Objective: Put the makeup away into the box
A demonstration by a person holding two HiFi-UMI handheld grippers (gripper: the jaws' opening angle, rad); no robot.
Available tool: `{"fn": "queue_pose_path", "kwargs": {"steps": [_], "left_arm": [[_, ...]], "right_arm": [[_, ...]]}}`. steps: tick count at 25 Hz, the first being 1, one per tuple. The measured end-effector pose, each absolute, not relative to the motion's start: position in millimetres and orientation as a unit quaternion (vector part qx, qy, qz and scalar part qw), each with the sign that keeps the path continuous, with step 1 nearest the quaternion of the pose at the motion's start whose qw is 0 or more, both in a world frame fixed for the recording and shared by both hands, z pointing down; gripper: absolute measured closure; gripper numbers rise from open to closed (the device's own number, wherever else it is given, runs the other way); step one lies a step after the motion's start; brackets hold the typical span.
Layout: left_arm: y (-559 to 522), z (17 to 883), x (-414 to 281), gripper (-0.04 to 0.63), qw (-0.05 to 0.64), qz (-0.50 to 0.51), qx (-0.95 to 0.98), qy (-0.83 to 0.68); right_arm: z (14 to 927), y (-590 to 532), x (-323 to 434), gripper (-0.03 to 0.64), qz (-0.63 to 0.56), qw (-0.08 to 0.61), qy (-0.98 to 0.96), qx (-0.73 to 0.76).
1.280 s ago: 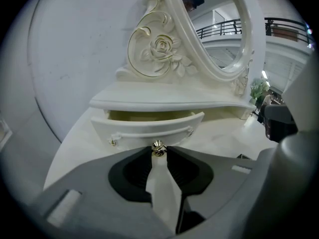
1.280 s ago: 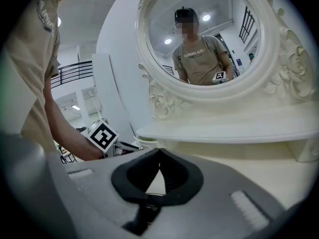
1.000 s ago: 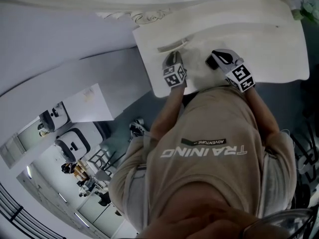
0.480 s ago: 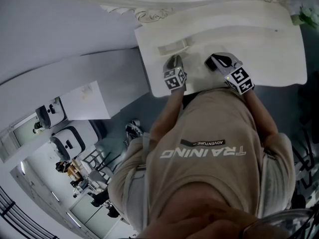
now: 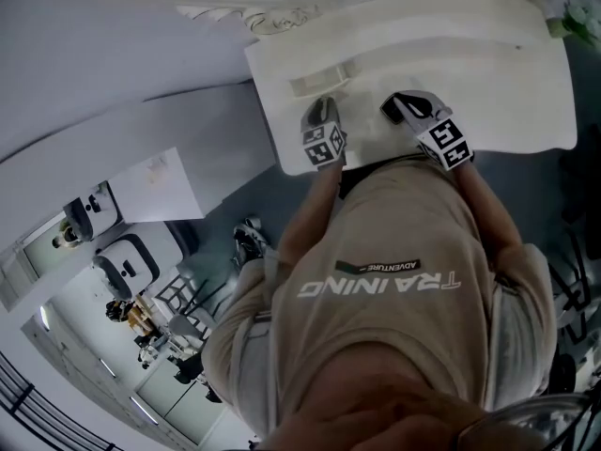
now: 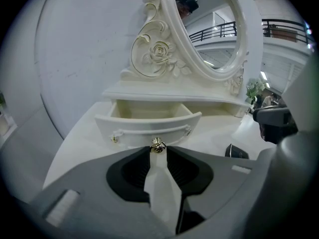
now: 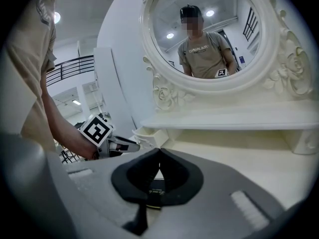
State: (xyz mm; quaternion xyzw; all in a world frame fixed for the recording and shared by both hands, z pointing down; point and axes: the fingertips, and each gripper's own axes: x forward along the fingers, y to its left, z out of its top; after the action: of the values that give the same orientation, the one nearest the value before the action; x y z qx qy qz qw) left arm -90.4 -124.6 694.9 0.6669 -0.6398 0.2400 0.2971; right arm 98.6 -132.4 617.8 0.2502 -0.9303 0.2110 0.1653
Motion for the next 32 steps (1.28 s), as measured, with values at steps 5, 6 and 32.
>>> {"fn": "queue_pose_path", "kwargs": {"steps": [5,6,32], "left_arm": [[-105.1,696.2,-89.0,0.482,0.304,0.243,0.672,-0.630],[-100.6,694.6,-88.7,0.482,0.302,0.242,0.675,-0.628],[-29.4,642.5,-154.1,0.589,0.238,0.175,0.755,-0.585]], "right_arm": [[636.0,-129.5,99.7,0.614,0.219,0.208,-0.917,0.260],[638.8,-128.7,99.9,0.614,0.218,0.215,-0.915,0.264],[672.4,-89.8,63.8,0.293,0.170,0.336,-0.876,0.300]]}}
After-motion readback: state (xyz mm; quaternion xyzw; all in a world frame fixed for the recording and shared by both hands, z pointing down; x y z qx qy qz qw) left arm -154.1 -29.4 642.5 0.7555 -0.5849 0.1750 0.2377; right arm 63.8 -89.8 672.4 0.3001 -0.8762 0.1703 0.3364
